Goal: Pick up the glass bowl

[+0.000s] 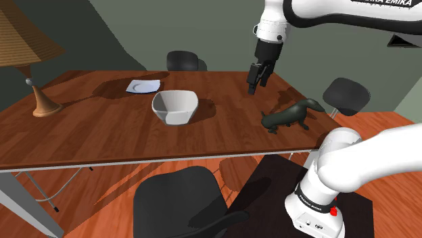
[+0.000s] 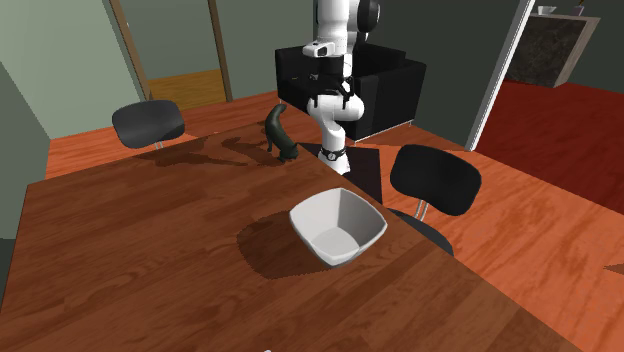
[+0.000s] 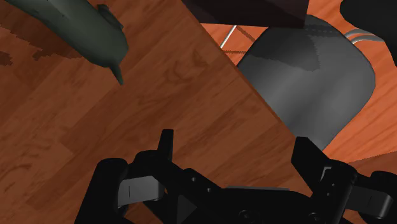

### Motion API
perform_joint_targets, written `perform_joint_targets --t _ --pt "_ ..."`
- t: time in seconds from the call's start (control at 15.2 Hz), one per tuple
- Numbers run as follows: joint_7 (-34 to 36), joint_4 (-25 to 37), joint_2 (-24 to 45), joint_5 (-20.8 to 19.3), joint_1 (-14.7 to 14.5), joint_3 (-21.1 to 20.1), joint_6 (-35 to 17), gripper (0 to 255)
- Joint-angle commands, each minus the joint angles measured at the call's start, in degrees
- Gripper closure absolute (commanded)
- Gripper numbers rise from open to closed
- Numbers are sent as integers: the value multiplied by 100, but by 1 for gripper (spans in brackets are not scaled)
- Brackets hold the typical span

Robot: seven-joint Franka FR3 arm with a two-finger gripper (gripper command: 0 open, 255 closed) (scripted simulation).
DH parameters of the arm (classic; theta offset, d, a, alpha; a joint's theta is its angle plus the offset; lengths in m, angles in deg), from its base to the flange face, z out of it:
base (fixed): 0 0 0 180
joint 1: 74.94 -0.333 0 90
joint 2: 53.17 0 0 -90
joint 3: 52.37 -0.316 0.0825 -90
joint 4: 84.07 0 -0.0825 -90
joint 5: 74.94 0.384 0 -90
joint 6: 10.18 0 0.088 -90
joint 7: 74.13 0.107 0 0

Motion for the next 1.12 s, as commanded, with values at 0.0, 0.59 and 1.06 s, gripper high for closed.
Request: perform_joint_targets --t 0.0,0.59,1.06 --pt "0 0 0 0 0 0 0 0" --pt "-736 870 1902 -9 -57 410 -984 0" --pt "-1315 1998 3473 183 -102 639 -1367 0"
